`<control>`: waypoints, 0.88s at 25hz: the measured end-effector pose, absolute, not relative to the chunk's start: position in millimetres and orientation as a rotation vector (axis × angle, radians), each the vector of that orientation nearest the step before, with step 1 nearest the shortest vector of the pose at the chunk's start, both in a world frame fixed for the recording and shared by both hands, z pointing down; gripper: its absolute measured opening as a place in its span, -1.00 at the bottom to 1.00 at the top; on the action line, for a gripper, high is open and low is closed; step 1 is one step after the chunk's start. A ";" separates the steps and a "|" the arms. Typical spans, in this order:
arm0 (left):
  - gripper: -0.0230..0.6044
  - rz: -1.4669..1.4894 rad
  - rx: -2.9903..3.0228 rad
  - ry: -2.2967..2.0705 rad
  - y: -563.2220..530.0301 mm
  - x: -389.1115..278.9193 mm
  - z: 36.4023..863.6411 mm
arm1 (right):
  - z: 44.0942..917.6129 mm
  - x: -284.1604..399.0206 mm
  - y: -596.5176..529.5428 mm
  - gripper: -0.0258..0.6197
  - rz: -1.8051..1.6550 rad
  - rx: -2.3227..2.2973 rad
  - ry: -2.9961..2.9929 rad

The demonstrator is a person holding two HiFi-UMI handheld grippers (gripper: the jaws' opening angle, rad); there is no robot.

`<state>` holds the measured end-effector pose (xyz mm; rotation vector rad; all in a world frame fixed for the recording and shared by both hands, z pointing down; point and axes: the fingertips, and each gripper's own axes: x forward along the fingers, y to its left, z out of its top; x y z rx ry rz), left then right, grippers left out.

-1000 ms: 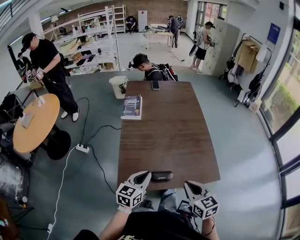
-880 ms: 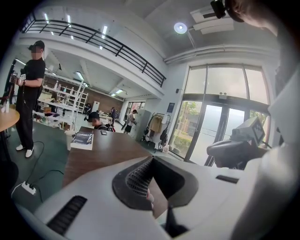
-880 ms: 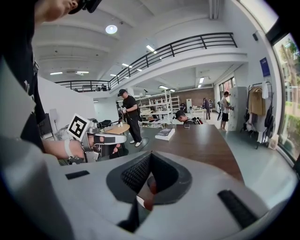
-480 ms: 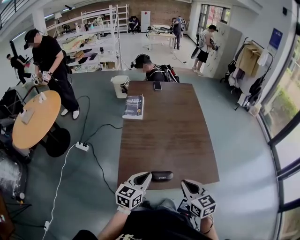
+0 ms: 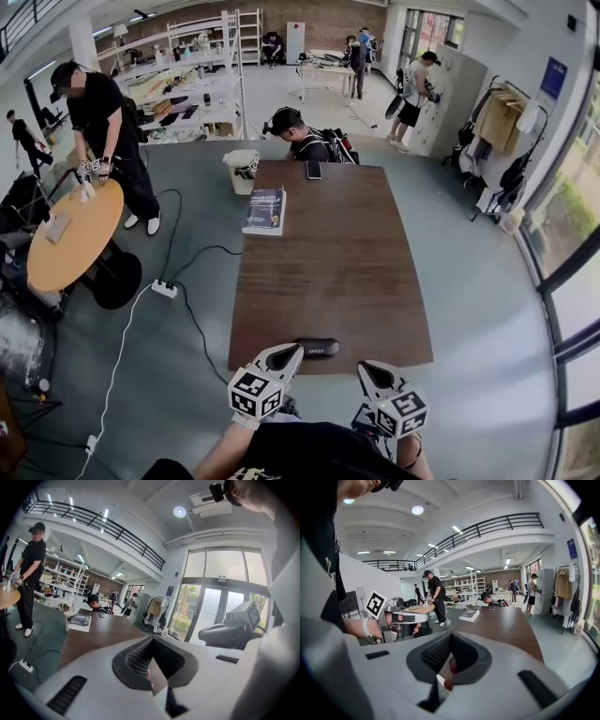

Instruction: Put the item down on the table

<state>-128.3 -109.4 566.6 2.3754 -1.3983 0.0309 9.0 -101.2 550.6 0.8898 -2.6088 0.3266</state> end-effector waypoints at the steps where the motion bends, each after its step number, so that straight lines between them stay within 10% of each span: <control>1: -0.91 0.028 2.379 -1.394 -106.5 -122.4 564.2 | 550.2 14.6 -99.2 -0.97 0.333 0.893 -2.609; 22: -0.91 0.144 2.399 -1.348 -6.7 -15.4 554.5 | 546.2 109.8 -16.9 -0.97 0.397 0.930 -2.656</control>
